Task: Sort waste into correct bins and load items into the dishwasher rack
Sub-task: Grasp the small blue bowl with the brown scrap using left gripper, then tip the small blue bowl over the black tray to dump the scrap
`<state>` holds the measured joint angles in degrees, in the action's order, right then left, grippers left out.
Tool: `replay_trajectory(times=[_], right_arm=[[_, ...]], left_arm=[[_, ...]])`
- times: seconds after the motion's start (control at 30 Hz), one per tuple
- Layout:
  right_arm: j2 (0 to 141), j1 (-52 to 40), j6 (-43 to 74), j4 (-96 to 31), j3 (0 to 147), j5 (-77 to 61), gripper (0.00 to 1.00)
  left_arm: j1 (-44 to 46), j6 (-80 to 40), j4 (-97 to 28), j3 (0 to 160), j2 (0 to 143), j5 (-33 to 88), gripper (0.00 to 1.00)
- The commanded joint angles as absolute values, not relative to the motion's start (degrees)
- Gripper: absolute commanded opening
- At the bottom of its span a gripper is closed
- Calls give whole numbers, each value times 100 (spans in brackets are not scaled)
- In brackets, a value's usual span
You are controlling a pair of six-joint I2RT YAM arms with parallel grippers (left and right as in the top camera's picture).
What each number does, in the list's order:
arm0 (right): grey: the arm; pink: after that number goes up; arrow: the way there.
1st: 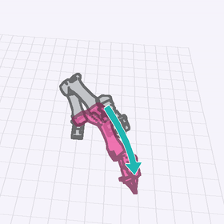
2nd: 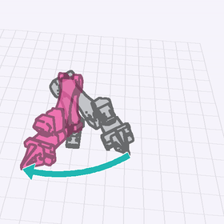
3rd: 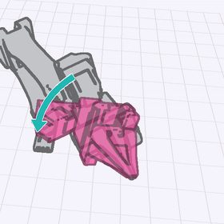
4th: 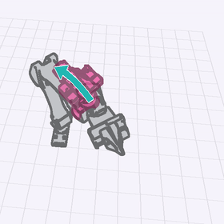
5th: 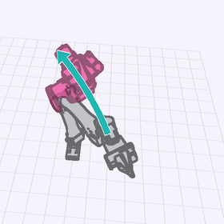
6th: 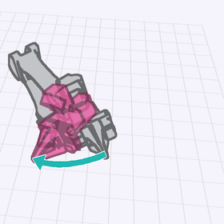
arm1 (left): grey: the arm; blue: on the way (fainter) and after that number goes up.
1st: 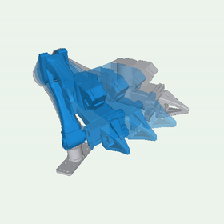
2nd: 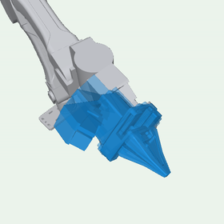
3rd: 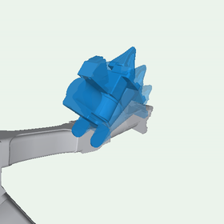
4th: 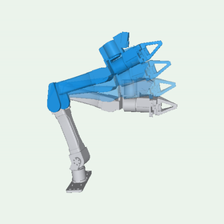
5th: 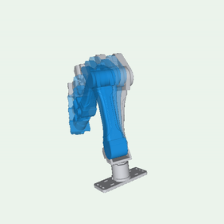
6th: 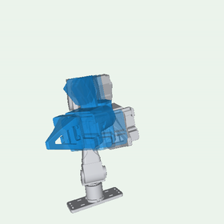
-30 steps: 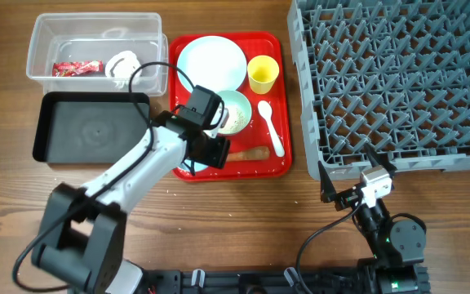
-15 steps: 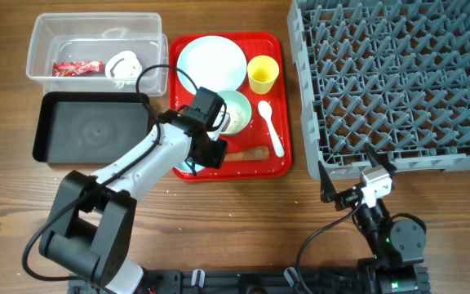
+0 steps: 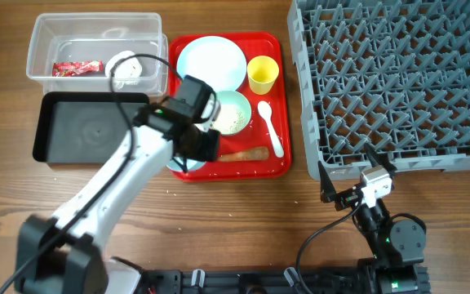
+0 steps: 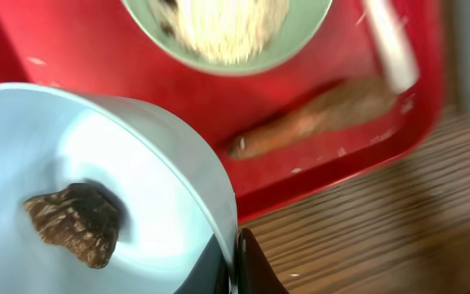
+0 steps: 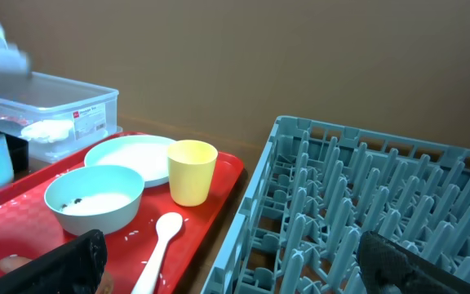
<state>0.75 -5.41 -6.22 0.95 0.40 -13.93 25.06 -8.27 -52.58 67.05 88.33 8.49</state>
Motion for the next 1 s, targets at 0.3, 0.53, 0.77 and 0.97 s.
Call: replay_trajectory(times=[0.3, 0.53, 0.77, 0.97], right_arm=[[27, -513, -600, 126, 34, -1472, 100], [27, -513, -600, 126, 34, -1472, 100], [27, -513, -600, 126, 34, -1472, 100], [27, -513, -600, 126, 34, -1472, 100]], left_arm=[[-1428, 294, -5347, 6938, 8263, 4495, 4], [-2897, 1184, -5188, 6938, 9828, 7553, 4], [-3385, 849, -4713, 6941, 10726, 9037, 4], [-3479, 355, -4709, 6943, 10718, 9035, 4]])
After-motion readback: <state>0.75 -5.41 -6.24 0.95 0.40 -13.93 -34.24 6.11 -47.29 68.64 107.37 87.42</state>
